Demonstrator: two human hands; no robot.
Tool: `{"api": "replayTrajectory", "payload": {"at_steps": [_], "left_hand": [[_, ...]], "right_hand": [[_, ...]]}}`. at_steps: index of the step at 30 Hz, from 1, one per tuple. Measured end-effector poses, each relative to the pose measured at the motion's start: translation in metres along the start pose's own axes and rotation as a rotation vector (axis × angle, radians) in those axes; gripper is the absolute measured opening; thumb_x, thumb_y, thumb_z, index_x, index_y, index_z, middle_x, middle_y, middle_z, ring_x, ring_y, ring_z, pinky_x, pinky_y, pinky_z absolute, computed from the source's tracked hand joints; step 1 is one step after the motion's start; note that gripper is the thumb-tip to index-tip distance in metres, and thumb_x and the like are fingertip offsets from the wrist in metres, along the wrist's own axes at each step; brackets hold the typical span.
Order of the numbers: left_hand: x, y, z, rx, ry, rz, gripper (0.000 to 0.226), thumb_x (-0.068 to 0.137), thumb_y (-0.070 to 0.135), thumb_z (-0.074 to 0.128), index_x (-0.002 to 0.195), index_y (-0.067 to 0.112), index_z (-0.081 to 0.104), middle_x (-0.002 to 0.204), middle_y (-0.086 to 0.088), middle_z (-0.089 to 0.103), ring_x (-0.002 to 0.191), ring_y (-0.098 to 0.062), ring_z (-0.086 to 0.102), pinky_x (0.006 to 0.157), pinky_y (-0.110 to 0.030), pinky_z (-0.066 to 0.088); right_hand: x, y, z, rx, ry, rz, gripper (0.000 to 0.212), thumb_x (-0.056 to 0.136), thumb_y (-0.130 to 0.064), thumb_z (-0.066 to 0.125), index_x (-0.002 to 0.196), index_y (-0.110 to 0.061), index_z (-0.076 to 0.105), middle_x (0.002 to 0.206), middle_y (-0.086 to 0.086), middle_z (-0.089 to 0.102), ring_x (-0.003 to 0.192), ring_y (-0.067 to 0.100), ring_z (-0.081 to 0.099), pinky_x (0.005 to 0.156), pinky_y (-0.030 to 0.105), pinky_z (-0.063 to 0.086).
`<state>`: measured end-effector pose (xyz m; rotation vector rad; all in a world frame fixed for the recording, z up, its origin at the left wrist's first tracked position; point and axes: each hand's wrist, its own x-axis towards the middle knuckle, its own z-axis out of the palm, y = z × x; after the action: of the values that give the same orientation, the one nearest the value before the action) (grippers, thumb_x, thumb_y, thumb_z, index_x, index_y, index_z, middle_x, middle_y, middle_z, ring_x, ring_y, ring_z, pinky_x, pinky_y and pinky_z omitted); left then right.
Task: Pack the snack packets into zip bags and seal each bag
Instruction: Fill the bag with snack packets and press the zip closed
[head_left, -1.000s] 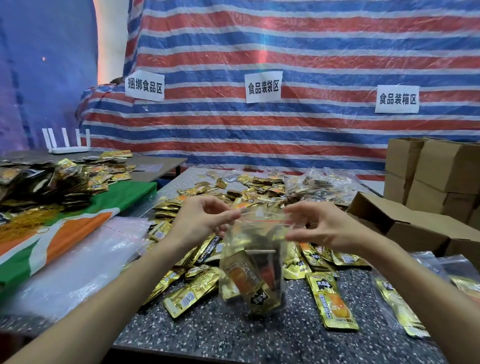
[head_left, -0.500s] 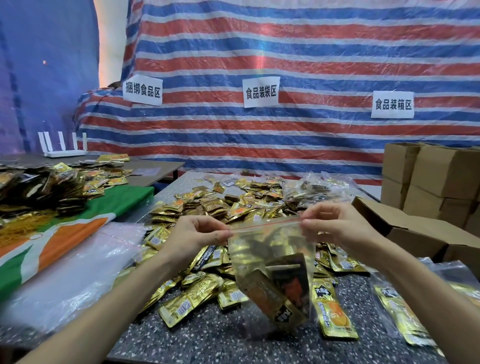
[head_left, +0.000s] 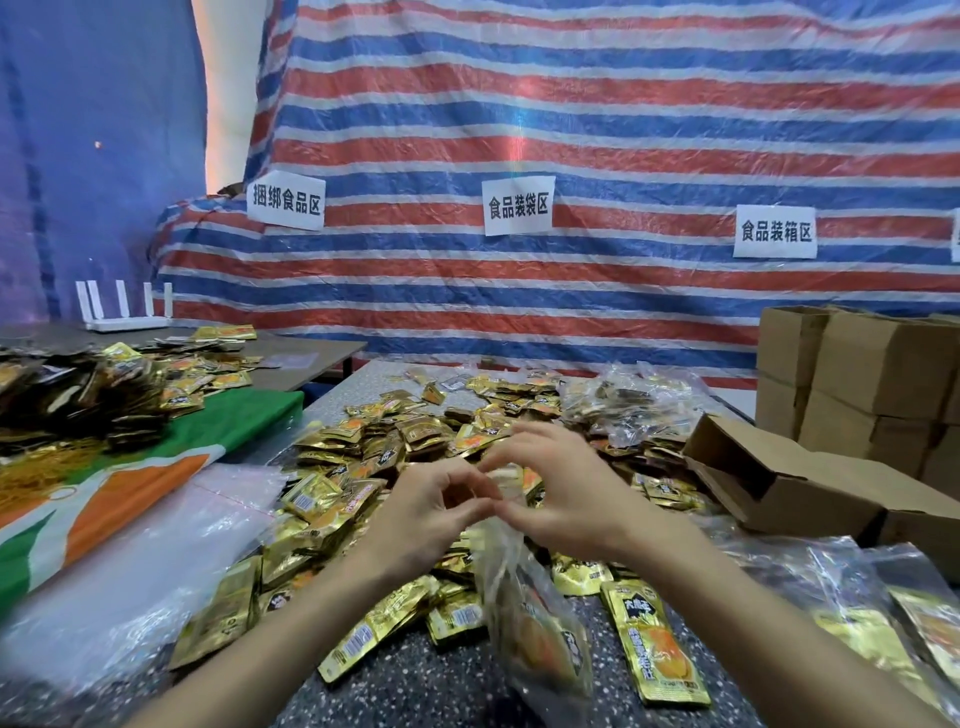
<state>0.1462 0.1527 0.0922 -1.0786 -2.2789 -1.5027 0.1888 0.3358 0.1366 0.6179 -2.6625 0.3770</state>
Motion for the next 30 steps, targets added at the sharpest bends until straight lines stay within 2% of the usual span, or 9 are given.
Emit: {"api": "replayTrajectory", "payload": {"at_steps": [3, 7, 11, 14, 16, 18, 22, 28, 30], "left_hand": [[-0.004, -0.004, -0.008, -0.066, 0.038, -0.034, 0.004, 0.085, 0.014, 0.077, 0.086, 0.017, 0.077, 0.083, 0.002, 0.074, 0.076, -0.008, 0.067, 0.067, -0.019, 0.048], [-0.002, 0.0, -0.022, -0.052, 0.056, -0.039, 0.002, 0.084, 0.019, 0.078, 0.084, 0.021, 0.078, 0.079, -0.002, 0.073, 0.071, -0.02, 0.066, 0.061, -0.03, 0.05], [0.014, 0.017, -0.032, -0.032, 0.082, 0.017, 0.005, 0.083, 0.016, 0.078, 0.084, 0.02, 0.078, 0.083, 0.003, 0.074, 0.075, -0.012, 0.068, 0.065, -0.021, 0.053], [0.021, 0.027, -0.036, -0.06, 0.132, 0.039, 0.004, 0.081, 0.013, 0.079, 0.083, 0.017, 0.078, 0.082, 0.002, 0.075, 0.072, -0.009, 0.068, 0.062, -0.017, 0.051], [0.02, 0.027, -0.035, -0.06, 0.13, 0.031, 0.005, 0.08, 0.012, 0.08, 0.083, 0.016, 0.078, 0.08, -0.001, 0.074, 0.07, -0.011, 0.068, 0.061, -0.021, 0.052], [0.016, 0.024, -0.033, -0.053, 0.101, 0.001, 0.004, 0.081, 0.013, 0.08, 0.084, 0.015, 0.078, 0.079, -0.005, 0.074, 0.072, -0.022, 0.068, 0.063, -0.035, 0.055], [0.013, 0.015, -0.034, -0.023, 0.083, -0.055, 0.003, 0.085, 0.018, 0.078, 0.083, 0.015, 0.077, 0.079, -0.009, 0.073, 0.077, -0.029, 0.068, 0.072, -0.044, 0.054], [0.013, 0.018, -0.036, 0.066, 0.083, -0.064, 0.009, 0.088, 0.015, 0.072, 0.08, 0.019, 0.072, 0.079, 0.001, 0.072, 0.074, -0.011, 0.066, 0.067, -0.026, 0.056], [0.012, 0.021, -0.037, 0.073, 0.096, -0.08, 0.007, 0.088, 0.014, 0.071, 0.081, 0.016, 0.072, 0.08, 0.001, 0.07, 0.074, -0.01, 0.066, 0.064, -0.021, 0.053]], "right_hand": [[0.007, -0.001, -0.001, 0.17, -0.146, 0.053, 0.029, 0.092, -0.041, 0.067, 0.119, -0.032, 0.068, 0.111, -0.018, 0.068, 0.105, -0.005, 0.059, 0.097, 0.028, 0.05], [0.013, -0.001, -0.003, 0.224, -0.118, 0.044, 0.002, 0.093, -0.036, 0.068, 0.093, -0.037, 0.07, 0.093, -0.021, 0.066, 0.092, -0.011, 0.059, 0.076, 0.015, 0.043], [0.022, -0.001, -0.014, 0.288, 0.009, 0.031, 0.009, 0.092, -0.031, 0.071, 0.093, -0.023, 0.074, 0.105, -0.013, 0.068, 0.103, -0.001, 0.059, 0.094, 0.027, 0.046], [0.023, 0.0, -0.019, 0.311, 0.064, 0.019, 0.006, 0.092, -0.026, 0.071, 0.095, -0.021, 0.073, 0.098, -0.011, 0.071, 0.095, 0.0, 0.063, 0.089, 0.026, 0.05], [0.021, 0.001, -0.015, 0.341, 0.066, 0.049, 0.003, 0.093, -0.022, 0.071, 0.095, -0.023, 0.073, 0.093, -0.008, 0.072, 0.089, 0.005, 0.066, 0.085, 0.029, 0.056], [0.018, 0.003, -0.007, 0.368, 0.061, 0.074, 0.004, 0.093, -0.021, 0.07, 0.094, -0.023, 0.073, 0.091, -0.005, 0.072, 0.086, 0.009, 0.068, 0.082, 0.035, 0.059], [0.018, 0.006, 0.003, 0.361, 0.045, 0.077, 0.003, 0.093, -0.027, 0.071, 0.093, -0.029, 0.073, 0.089, -0.012, 0.07, 0.083, 0.002, 0.065, 0.072, 0.022, 0.054], [0.02, 0.009, 0.003, 0.375, -0.071, 0.152, 0.002, 0.092, -0.028, 0.071, 0.091, -0.027, 0.072, 0.087, -0.011, 0.07, 0.078, -0.004, 0.065, 0.067, 0.016, 0.051], [0.016, 0.01, 0.001, 0.391, -0.154, 0.194, 0.003, 0.09, -0.026, 0.072, 0.087, -0.026, 0.071, 0.088, -0.007, 0.073, 0.077, 0.0, 0.068, 0.068, 0.022, 0.057]]}}
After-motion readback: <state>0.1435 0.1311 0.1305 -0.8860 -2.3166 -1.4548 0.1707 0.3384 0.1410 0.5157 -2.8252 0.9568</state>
